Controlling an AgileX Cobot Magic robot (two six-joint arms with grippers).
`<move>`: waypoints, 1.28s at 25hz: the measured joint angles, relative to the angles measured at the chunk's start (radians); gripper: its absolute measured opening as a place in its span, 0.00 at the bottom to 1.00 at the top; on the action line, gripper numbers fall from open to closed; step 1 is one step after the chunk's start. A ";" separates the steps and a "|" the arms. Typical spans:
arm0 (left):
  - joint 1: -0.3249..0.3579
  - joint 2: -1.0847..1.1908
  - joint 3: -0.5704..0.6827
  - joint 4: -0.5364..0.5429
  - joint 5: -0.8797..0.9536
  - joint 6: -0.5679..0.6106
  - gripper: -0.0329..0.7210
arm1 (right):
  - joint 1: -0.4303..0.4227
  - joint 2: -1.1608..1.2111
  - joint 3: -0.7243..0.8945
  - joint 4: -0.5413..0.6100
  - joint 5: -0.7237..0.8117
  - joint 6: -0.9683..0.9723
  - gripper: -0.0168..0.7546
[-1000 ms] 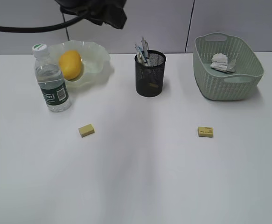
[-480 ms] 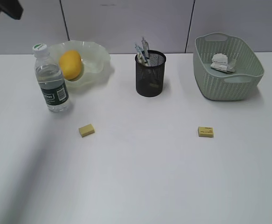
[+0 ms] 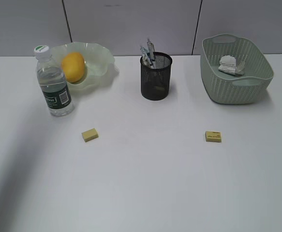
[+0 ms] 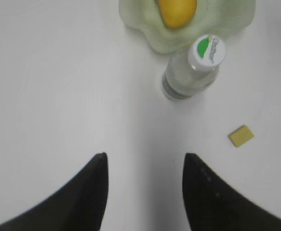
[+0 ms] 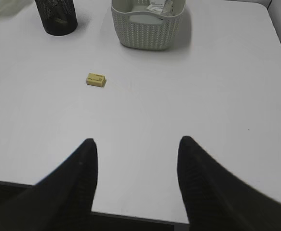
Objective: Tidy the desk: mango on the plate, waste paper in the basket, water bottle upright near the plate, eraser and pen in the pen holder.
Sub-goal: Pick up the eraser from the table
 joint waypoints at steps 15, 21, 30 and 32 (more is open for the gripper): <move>0.004 -0.703 0.597 -0.001 -0.058 -0.021 0.55 | 0.000 0.000 0.000 0.000 0.000 0.000 0.57; 0.004 -1.059 0.804 0.004 -0.112 -0.025 0.55 | 0.000 0.000 0.000 0.000 0.000 0.000 0.57; 0.004 -1.419 0.954 0.017 -0.111 -0.025 0.55 | 0.000 0.000 0.000 0.000 0.000 0.000 0.57; 0.004 -1.471 0.973 0.024 -0.109 -0.025 0.55 | 0.000 0.000 0.000 0.000 0.000 0.000 0.57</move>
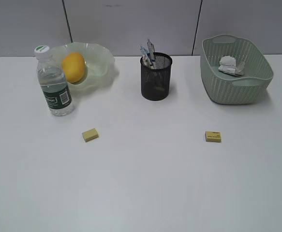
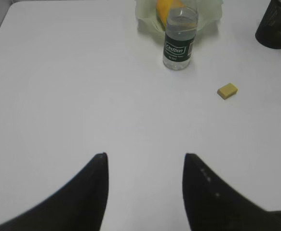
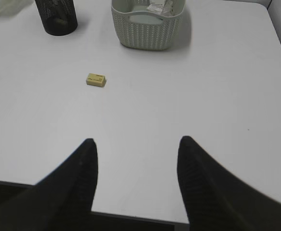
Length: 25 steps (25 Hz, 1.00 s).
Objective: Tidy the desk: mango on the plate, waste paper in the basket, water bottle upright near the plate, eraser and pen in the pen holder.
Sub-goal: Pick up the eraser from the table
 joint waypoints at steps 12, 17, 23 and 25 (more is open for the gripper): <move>0.049 -0.081 0.043 0.012 -0.010 0.000 0.54 | 0.000 0.000 0.000 0.000 -0.001 0.000 0.57; 0.122 -0.081 0.043 0.014 -0.011 0.000 0.54 | 0.000 0.000 0.000 0.000 -0.001 0.000 0.57; 0.128 -0.081 0.044 0.014 -0.012 0.000 0.53 | 0.000 0.000 0.000 0.000 -0.001 0.000 0.57; 0.128 -0.081 0.044 0.014 -0.013 0.000 0.51 | 0.000 0.000 0.000 0.000 -0.001 0.000 0.57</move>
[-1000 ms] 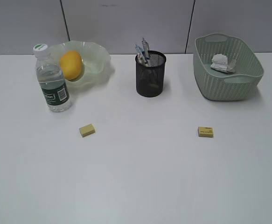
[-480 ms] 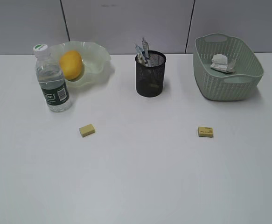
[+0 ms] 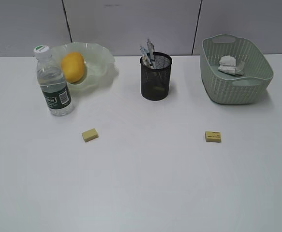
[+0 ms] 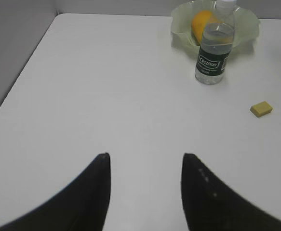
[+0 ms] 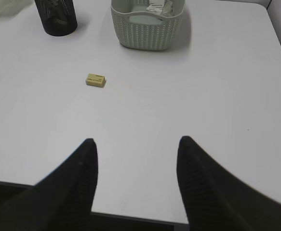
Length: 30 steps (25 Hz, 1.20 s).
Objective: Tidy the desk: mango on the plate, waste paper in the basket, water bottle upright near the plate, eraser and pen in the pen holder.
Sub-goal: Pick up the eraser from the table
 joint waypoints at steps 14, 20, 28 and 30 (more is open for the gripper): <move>0.000 0.000 0.001 0.000 -0.001 0.000 0.41 | 0.000 0.000 0.000 0.000 0.000 0.000 0.57; 0.000 0.000 0.001 0.000 -0.001 0.000 0.85 | 0.000 0.000 0.000 0.000 0.000 0.000 0.57; 0.000 0.000 0.001 -0.001 -0.001 0.001 0.80 | 0.000 0.000 0.000 0.000 0.000 0.000 0.57; 0.000 0.000 0.001 -0.001 -0.001 0.001 0.79 | 0.000 0.000 0.000 0.001 0.000 0.000 0.57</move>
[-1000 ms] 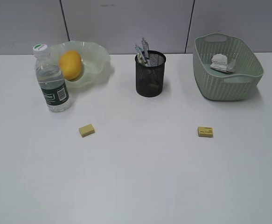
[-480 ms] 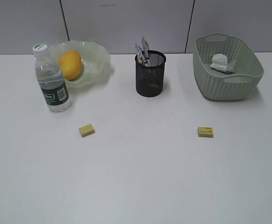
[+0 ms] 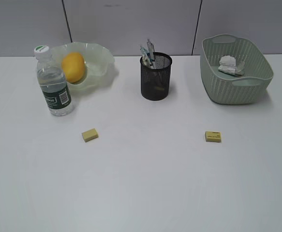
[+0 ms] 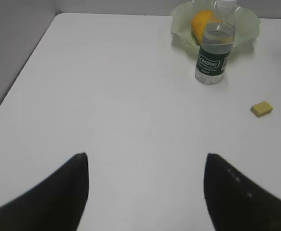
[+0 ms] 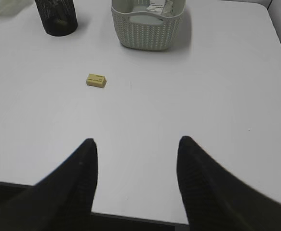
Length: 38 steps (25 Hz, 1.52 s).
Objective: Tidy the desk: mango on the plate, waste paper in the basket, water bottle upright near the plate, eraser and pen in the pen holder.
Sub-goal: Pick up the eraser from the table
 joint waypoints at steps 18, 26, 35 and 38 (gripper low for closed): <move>0.000 0.000 0.000 0.000 -0.001 0.000 0.77 | 0.000 0.980 -0.366 0.050 0.037 0.197 0.60; 0.000 0.000 0.000 0.000 -0.001 0.000 0.77 | 0.006 1.360 -0.626 0.050 0.076 0.267 0.71; 0.000 0.000 0.000 0.000 -0.002 0.000 0.77 | 0.136 1.744 -0.856 0.043 0.073 0.358 0.71; 0.000 0.000 0.000 0.000 -0.002 0.000 0.77 | 0.183 1.839 -0.897 0.043 0.056 0.388 0.71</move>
